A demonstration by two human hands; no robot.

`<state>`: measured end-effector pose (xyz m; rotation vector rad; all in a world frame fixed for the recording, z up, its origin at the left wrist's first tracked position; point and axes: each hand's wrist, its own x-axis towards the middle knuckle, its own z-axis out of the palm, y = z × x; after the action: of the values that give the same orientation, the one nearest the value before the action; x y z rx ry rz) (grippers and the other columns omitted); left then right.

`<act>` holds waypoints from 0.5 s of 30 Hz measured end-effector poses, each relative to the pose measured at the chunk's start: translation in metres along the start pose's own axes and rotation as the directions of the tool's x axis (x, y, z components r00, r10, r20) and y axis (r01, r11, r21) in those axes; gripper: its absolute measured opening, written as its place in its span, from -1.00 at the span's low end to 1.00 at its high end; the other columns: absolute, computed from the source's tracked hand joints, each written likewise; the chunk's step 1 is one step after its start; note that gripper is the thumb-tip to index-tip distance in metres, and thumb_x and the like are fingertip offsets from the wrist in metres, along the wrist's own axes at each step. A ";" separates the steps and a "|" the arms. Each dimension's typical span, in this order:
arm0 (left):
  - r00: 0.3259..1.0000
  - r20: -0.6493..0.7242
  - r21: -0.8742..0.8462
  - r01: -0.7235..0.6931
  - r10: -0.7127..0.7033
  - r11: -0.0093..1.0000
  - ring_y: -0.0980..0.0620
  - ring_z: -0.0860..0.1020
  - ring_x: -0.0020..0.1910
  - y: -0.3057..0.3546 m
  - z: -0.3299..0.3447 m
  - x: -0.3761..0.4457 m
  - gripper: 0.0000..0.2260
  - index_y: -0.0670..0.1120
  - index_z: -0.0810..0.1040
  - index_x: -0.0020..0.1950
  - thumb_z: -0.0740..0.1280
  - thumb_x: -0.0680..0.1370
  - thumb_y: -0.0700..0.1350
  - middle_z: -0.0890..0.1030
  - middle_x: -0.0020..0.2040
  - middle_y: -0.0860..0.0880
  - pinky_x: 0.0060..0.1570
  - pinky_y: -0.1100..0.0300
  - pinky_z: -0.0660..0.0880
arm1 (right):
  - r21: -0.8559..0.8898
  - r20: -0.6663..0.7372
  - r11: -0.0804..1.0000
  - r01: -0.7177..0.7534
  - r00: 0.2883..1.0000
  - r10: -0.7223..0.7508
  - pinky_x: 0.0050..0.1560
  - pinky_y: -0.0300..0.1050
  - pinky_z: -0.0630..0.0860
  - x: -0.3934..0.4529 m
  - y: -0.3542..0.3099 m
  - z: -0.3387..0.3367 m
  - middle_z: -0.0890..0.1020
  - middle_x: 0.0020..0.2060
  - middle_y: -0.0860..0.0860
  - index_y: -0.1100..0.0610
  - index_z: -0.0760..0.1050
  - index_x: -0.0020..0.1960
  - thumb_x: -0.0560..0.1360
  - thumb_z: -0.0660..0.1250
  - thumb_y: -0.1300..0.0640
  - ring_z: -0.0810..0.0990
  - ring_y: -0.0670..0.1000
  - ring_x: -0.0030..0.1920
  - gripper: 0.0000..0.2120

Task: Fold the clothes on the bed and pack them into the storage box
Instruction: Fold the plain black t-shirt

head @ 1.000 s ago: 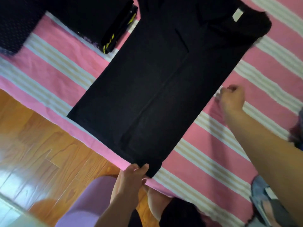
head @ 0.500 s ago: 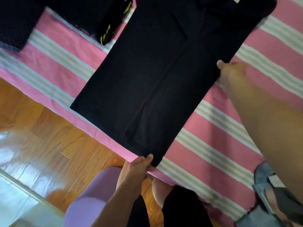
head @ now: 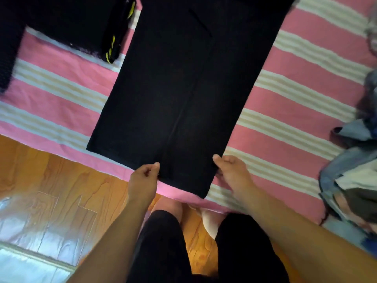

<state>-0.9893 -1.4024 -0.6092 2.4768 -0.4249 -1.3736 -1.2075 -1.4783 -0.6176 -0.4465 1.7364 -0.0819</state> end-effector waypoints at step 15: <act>0.970 0.242 0.286 -0.093 0.022 0.954 -0.15 0.62 -0.11 -0.011 -0.017 0.026 -0.78 -0.19 0.58 -0.11 0.40 0.61 -0.05 0.62 -0.19 -0.17 -0.05 0.00 0.58 | 0.084 -0.199 0.996 -0.036 0.979 0.052 -0.37 -0.35 0.50 -0.041 0.079 0.042 0.65 -0.12 0.10 0.18 0.57 0.03 0.57 0.39 0.17 0.63 0.06 -0.17 -0.91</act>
<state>-0.9599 -1.4004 -0.6248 2.5069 -0.8046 -1.6981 -1.1806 -1.3831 -0.6121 -0.3496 1.9334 -0.1695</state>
